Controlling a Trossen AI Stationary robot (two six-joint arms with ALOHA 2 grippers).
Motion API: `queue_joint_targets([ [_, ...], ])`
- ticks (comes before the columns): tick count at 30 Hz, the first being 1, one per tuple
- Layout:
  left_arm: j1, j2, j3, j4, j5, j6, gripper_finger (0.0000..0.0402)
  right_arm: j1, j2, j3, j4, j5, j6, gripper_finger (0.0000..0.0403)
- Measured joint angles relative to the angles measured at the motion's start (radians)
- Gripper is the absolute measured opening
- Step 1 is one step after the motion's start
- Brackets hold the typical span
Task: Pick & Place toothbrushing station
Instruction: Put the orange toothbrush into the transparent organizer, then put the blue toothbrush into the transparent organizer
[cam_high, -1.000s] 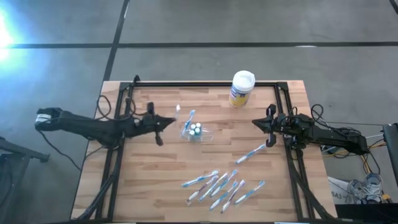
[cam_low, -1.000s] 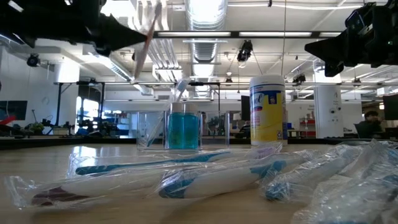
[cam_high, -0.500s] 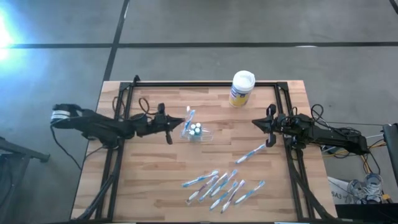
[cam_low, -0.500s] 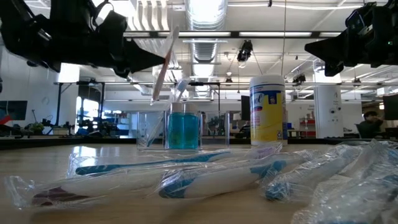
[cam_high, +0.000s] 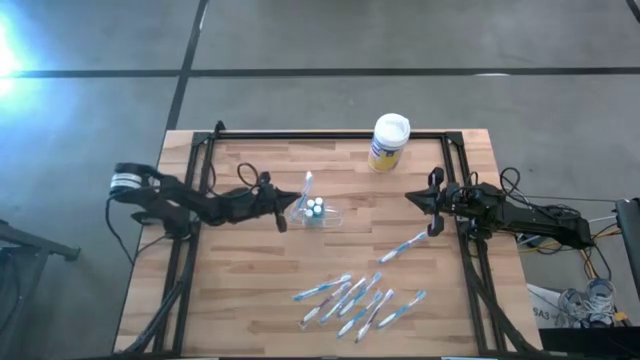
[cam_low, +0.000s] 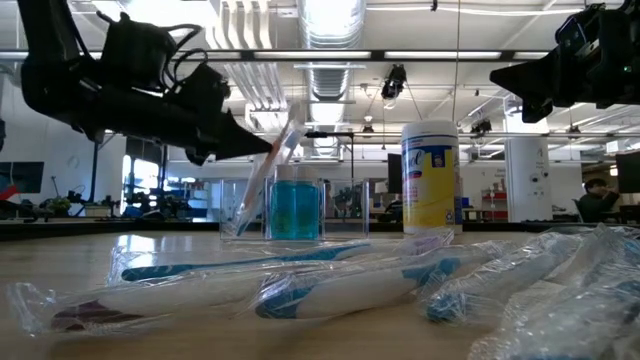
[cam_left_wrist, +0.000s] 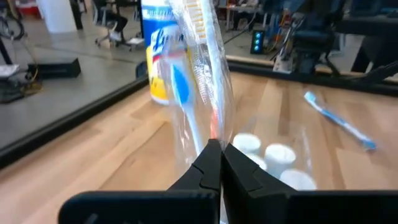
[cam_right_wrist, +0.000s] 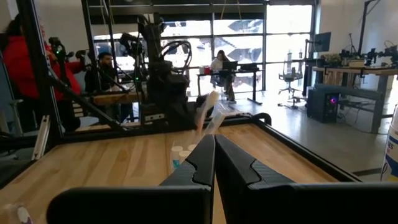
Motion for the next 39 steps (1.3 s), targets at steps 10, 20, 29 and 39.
queue_joint_targets([
  [10,0.0,0.087,0.0,0.002,-0.023,-0.026,0.0,0.0,0.0,0.0,0.0,0.0,0.009,0.0008],
  [20,0.0,0.096,0.0,0.004,-0.024,-0.072,0.0019,0.0,0.0,0.0,0.0,0.0,0.013,0.0008],
  [29,-0.001,0.096,0.0,0.012,0.027,-0.053,0.0088,0.0,0.0,0.0,0.0,-0.003,0.013,0.0008],
  [39,-0.005,-0.019,-0.01,0.007,0.05,0.023,0.0161,0.0,0.0,0.0,0.0,-0.003,0.017,0.0008],
])
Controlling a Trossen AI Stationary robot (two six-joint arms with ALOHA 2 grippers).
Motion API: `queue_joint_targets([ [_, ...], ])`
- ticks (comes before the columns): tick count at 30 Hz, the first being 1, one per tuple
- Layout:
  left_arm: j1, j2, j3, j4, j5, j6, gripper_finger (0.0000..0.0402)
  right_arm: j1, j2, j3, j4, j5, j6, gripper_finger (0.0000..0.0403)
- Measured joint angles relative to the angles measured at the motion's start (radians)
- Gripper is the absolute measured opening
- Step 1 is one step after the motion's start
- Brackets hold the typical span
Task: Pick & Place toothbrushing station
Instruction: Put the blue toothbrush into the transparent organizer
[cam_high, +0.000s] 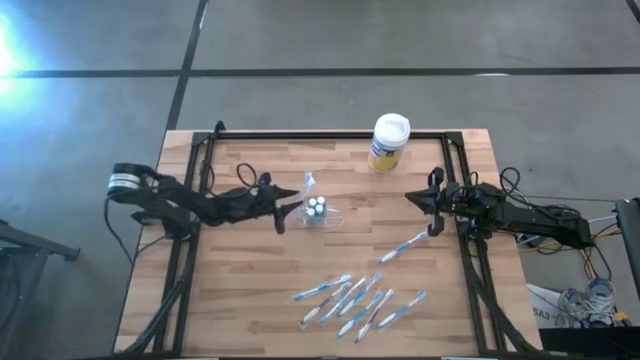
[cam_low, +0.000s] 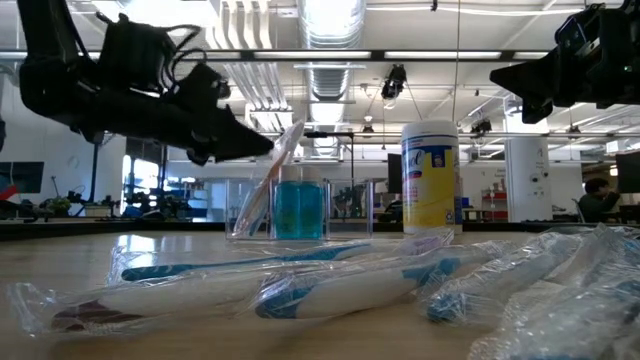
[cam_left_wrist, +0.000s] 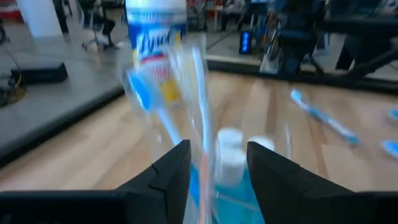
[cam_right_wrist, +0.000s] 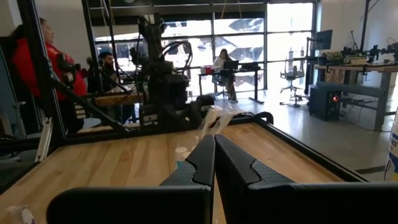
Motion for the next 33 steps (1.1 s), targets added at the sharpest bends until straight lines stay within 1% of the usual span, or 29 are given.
queue_joint_targets([
  [3,0.0,-0.105,-0.006,-0.056,0.032,0.027,0.0162,0.0,0.002,0.0,0.0,0.0,0.0,0.0008],
  [5,0.0,-0.195,-0.014,-0.139,0.081,0.057,0.0162,0.0,0.008,0.0,0.0,0.0,0.001,0.0008],
  [10,0.0,-0.455,-0.018,-0.434,0.212,0.172,0.0163,0.0,0.029,0.0,0.0,0.0,0.003,0.0008],
  [13,0.0,-0.608,-0.019,-0.602,0.282,0.215,0.0161,0.0,0.044,0.0,0.0,0.0,0.004,0.0008],
  [16,-0.001,-0.745,-0.019,-0.732,0.286,0.222,0.0143,0.0,0.055,0.0,0.0,0.0,0.003,0.0008],
  [19,-0.001,-0.858,-0.019,-0.837,0.282,0.223,0.0099,0.0,0.063,0.0,0.001,0.0,0.003,0.0008],
  [22,-0.001,-0.947,-0.038,-0.877,0.276,0.228,0.0036,0.0,0.064,0.0,0.002,0.0,0.003,0.0008],
  [23,-0.001,-0.972,-0.051,-0.879,0.274,0.228,0.0019,0.0,0.064,0.0,0.002,0.0,0.003,0.0008],
  [24,-0.001,-0.996,-0.065,-0.878,0.273,0.228,0.0011,0.0,0.064,0.0,0.002,0.0,0.003,0.0008],
  [29,0.0,-1.099,-0.146,-0.875,0.239,0.225,0.0006,0.0,0.064,0.0,0.002,0.0,0.003,0.0008],
  [33,0.0,-1.169,-0.205,-0.854,0.238,0.214,0.0005,0.0,0.064,0.0,0.002,0.0,0.003,0.0008],
])
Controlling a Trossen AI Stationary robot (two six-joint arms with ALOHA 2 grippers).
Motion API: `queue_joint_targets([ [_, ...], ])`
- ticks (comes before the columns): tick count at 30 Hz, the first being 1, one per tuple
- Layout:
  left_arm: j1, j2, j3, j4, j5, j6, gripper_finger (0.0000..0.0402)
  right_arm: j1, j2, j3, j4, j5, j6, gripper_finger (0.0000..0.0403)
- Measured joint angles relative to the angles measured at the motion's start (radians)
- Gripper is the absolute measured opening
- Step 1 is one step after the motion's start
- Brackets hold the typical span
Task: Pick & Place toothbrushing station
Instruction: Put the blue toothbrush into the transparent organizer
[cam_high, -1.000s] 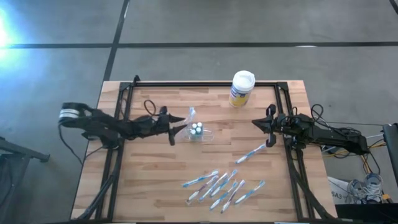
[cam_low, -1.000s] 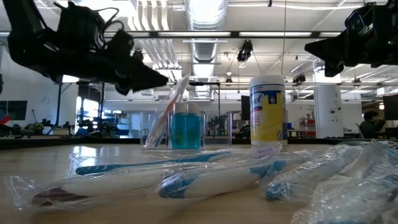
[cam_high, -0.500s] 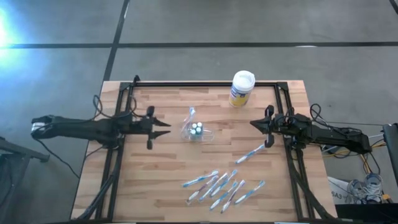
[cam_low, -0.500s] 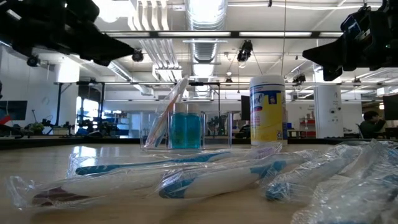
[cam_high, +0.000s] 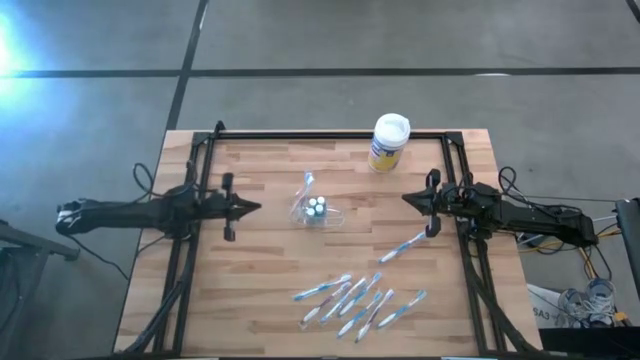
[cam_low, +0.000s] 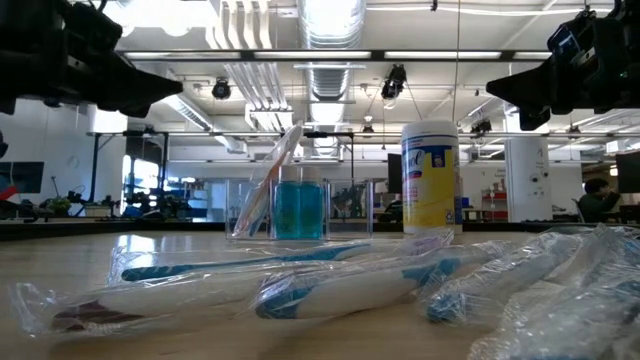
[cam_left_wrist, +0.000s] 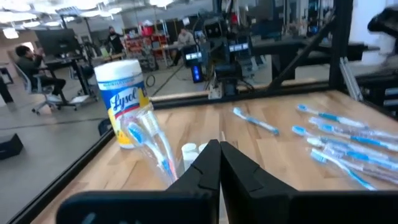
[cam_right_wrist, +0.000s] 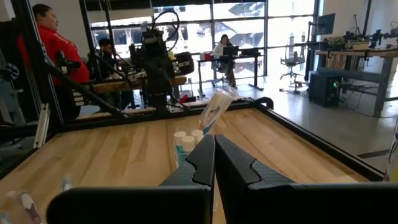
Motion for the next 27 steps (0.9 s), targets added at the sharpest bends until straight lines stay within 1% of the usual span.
queue_joint_targets([
  [4,0.0,-0.055,-0.039,0.009,0.0,-0.003,0.0005,0.0,0.0,0.0,0.0,0.0,0.0,0.0008],
  [11,0.0,-0.105,-0.042,-0.002,0.029,-0.005,0.0007,0.0,0.0,0.0,-0.001,0.0,-0.011,0.0008],
  [18,0.0,-0.11,-0.039,0.01,0.014,-0.001,0.0008,0.0,0.002,0.0,-0.028,0.0,0.012,0.0008],
  [23,0.0,-0.11,-0.034,0.029,0.012,0.064,0.0009,0.0,0.004,0.0,-0.024,-0.004,0.136,0.0008],
  [27,0.0,-0.11,-0.036,0.021,0.012,0.075,0.0009,0.0,0.009,0.0,0.04,0.023,0.111,0.0008],
])
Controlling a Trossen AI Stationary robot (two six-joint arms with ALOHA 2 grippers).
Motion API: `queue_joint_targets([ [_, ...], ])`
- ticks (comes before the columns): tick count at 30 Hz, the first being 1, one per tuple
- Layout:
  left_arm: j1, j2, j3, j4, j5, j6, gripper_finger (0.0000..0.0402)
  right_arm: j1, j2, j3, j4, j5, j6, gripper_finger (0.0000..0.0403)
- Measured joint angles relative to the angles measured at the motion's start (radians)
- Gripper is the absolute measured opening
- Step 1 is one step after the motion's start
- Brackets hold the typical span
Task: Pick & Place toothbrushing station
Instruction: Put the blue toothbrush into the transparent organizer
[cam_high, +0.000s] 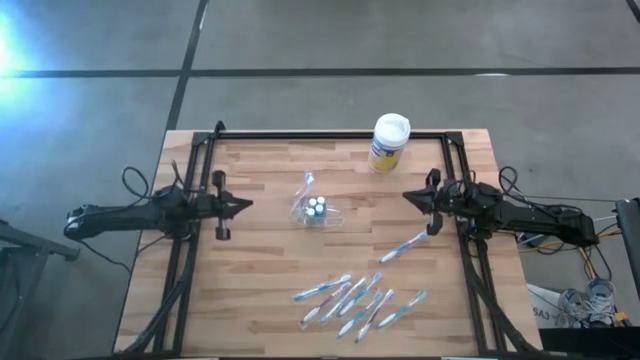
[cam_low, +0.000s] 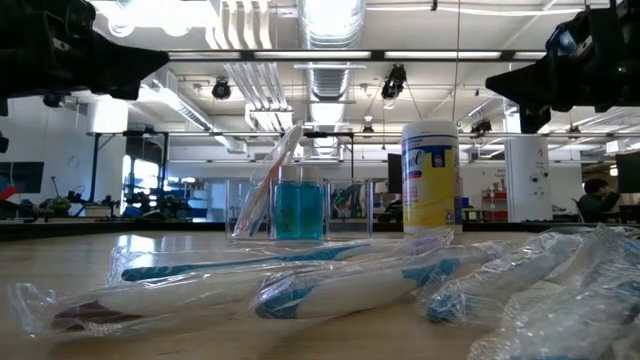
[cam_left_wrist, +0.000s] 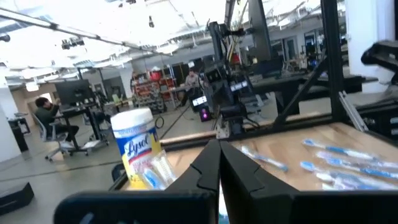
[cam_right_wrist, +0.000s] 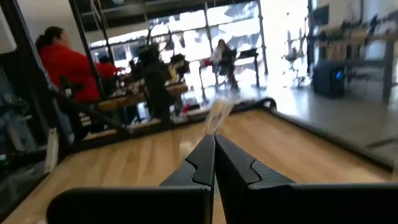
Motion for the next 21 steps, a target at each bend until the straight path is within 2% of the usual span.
queue_joint_targets([
  [6,0.0,0.001,-0.002,-0.036,0.0,0.021,0.0009,0.0,0.059,0.01,0.202,0.029,-0.01,0.0008],
  [9,0.0,0.0,0.0,-0.027,0.0,0.043,0.0009,0.004,0.123,0.098,0.171,0.03,-0.009,0.0008],
  [12,0.0,0.0,0.006,-0.027,0.0,0.046,0.0009,0.023,0.225,0.245,0.044,0.044,-0.01,0.0008],
  [14,0.0,0.0,0.008,-0.027,0.0,0.046,0.001,0.047,0.308,0.362,-0.089,0.093,-0.003,0.0008],
  [18,-0.001,0.0,0.008,-0.039,0.0,0.046,0.001,0.105,0.484,0.603,-0.461,0.251,0.099,0.0008],
  [21,-0.001,0.001,0.008,-0.045,0.0,0.046,0.001,0.162,0.609,0.761,-0.716,0.303,0.223,0.0008],
])
